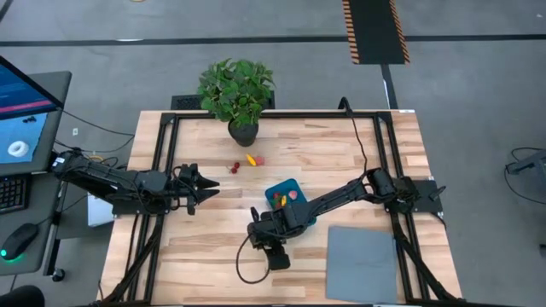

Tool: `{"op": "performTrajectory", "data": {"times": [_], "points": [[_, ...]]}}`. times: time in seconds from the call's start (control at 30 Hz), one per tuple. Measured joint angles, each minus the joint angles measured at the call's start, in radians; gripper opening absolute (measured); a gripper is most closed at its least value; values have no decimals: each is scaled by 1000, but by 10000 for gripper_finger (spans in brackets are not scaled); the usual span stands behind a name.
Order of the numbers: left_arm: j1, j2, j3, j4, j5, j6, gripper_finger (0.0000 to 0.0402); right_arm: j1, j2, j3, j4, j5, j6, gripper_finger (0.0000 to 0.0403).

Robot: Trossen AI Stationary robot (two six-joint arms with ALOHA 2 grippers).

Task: Pick and placing Produce into tupperware
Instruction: Put the bottom cherry into the blue bin

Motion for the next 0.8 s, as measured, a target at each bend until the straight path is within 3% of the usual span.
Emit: {"op": "performTrajectory", "data": {"times": [0.17, 0.23, 0.47, 0.6, 0.8], "points": [[0, 0, 0, 5, -1, 7, 141, 12, 34, 16, 1, 0, 12, 185], [0, 0, 0, 8, -1, 8, 141, 8, 79, 46, -74, -9, 13, 184], [-2, 4, 1, 3, 29, -3, 141, 4, 232, 312, -256, -69, -65, 183], [-11, 8, 1, 5, 32, -3, 141, 4, 244, 409, -356, 21, -115, 183], [-19, 13, 1, 13, 16, 24, 141, -8, 163, 437, -422, 155, -116, 177]]}}
